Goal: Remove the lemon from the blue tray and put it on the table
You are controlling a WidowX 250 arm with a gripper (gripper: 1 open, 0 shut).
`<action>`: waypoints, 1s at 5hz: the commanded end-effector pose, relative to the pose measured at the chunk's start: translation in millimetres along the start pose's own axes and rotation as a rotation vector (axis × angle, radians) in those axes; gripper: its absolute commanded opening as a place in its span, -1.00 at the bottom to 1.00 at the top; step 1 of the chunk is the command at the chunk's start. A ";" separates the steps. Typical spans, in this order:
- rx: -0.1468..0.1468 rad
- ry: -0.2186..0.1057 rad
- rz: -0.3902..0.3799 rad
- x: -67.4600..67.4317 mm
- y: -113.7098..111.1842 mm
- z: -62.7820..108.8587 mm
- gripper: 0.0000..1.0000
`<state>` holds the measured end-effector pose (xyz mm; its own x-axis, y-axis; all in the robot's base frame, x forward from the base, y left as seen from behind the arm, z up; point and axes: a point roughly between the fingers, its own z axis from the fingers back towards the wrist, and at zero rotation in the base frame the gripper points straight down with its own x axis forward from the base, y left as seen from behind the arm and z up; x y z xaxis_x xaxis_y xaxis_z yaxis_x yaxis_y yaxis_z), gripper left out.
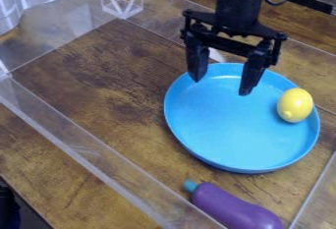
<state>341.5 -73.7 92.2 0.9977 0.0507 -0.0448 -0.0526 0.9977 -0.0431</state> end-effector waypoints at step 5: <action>-0.053 -0.119 -0.095 35.2 -22.3 -15.1 1.00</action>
<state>369.2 -96.2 61.6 0.9987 -0.0414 0.0311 0.0439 0.9954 -0.0852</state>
